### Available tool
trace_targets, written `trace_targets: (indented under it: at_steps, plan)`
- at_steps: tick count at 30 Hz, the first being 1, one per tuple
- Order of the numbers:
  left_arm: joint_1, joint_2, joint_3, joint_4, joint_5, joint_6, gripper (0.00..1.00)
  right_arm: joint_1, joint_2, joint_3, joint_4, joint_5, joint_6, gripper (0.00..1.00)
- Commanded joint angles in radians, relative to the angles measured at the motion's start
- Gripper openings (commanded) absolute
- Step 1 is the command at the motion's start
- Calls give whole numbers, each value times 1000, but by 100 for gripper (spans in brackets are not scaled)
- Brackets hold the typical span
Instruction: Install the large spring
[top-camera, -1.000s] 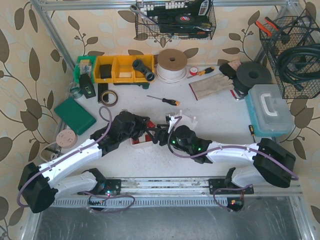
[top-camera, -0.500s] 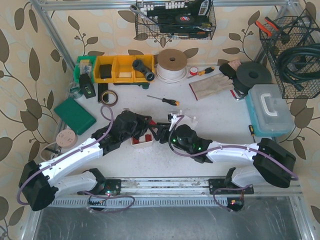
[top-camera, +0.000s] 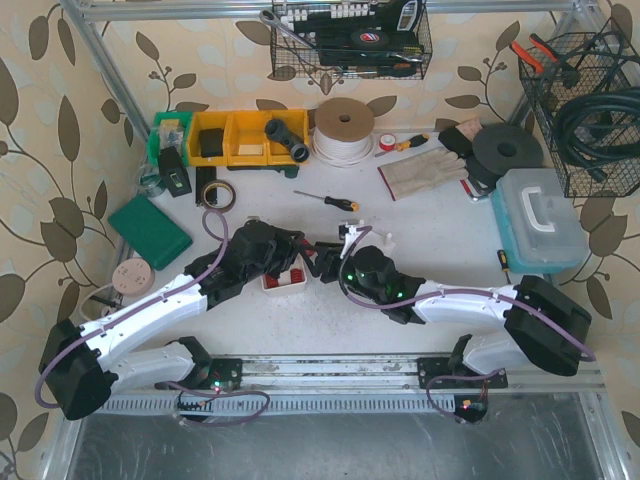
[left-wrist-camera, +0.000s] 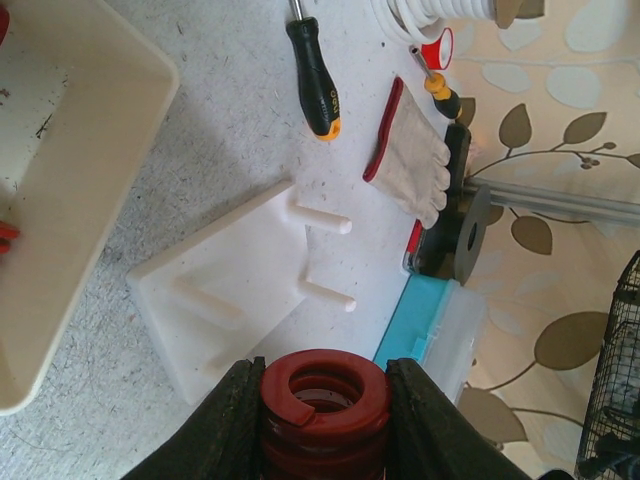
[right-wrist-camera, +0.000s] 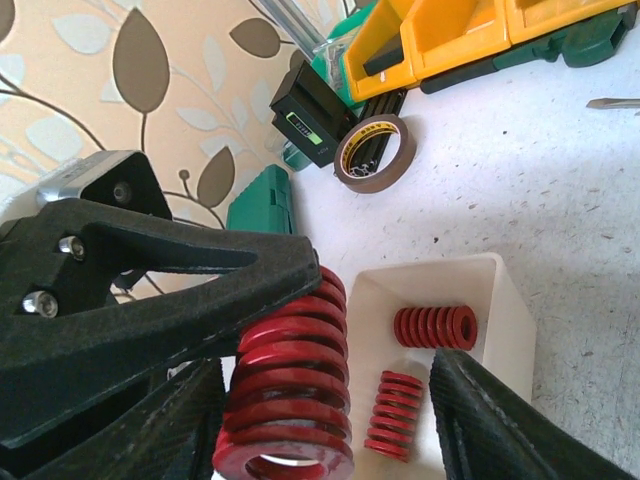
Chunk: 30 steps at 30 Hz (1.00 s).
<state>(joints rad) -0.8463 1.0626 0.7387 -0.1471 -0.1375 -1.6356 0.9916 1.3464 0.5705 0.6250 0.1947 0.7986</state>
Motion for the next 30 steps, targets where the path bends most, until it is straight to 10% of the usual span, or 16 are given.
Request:
trace_targets:
  at_steps: [1, 15, 30]
  plan:
    - [-13, 0, 47, 57, -22, -18, 0, -1, 22, 5, 28, -23, 12, 58]
    - [-22, -12, 56, 51, -39, -24, 0, -1, 16, -9, 54, -27, 3, 56]
    - [-47, -1, 106, 26, -69, -7, 0, -3, -53, 0, -75, 1, -32, 20]
